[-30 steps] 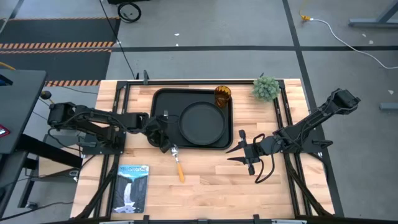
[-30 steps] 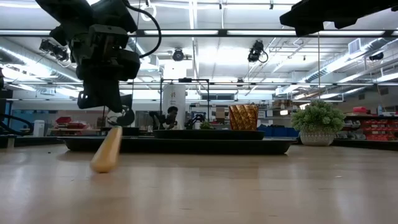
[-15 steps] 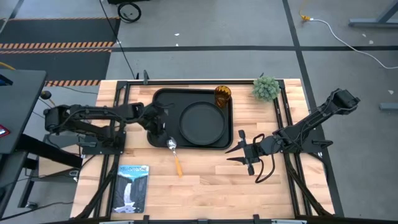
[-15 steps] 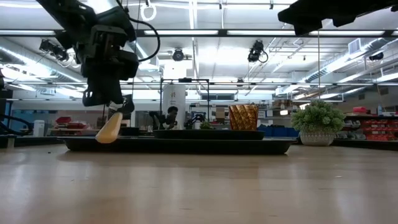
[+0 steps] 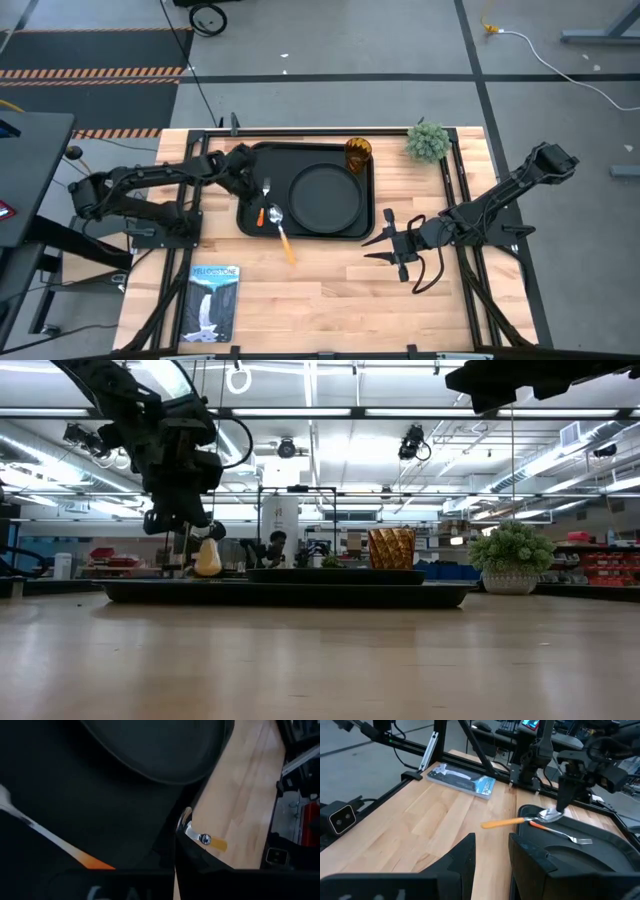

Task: Pick and place plate/cup/fork/spoon on tray
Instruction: Put the yellow spoon on the black serving tray beside the orange fork

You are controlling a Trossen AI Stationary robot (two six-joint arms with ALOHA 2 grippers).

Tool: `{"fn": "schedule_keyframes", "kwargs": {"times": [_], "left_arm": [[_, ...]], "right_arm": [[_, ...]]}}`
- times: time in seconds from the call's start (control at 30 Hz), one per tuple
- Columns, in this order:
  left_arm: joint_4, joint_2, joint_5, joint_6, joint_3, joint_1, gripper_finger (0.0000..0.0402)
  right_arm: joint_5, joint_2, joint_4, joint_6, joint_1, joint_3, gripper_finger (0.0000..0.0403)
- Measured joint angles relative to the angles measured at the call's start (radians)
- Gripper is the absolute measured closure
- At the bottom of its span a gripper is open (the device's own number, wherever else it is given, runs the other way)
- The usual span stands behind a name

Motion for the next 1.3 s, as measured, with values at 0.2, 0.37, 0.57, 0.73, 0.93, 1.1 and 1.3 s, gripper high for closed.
{"fn": "schedule_keyframes", "kwargs": {"times": [0.2,0.37,0.57,0.73,0.93,1.1,1.3], "left_arm": [[-0.036,0.0,0.026,0.079,0.027,0.103,0.0401],[-0.161,0.001,0.027,0.179,0.124,0.18,0.0401],[-0.299,0.059,0.027,0.28,0.245,0.26,0.0401],[-0.363,0.17,0.025,0.372,0.332,0.294,0.0401],[-0.44,0.316,0.02,0.497,0.446,0.33,0.0401],[-0.491,0.427,0.014,0.583,0.529,0.349,0.0401],[-0.531,0.528,-0.002,0.678,0.606,0.349,0.0401]], "right_arm": [[0.0,0.0,0.016,0.0,0.0,0.0,0.028],[0.0,0.0,0.03,0.0,0.0,0.0,0.028],[0.0,0.0,0.033,0.011,0.0,0.0,0.028],[0.011,0.0,0.029,0.011,0.0,0.0,0.028],[0.013,0.0,0.03,0.019,0.0,0.0,0.028],[0.038,0.0,0.035,0.042,0.0,0.0,0.028],[0.062,0.0,0.034,0.06,0.0,0.0,0.028]]}}
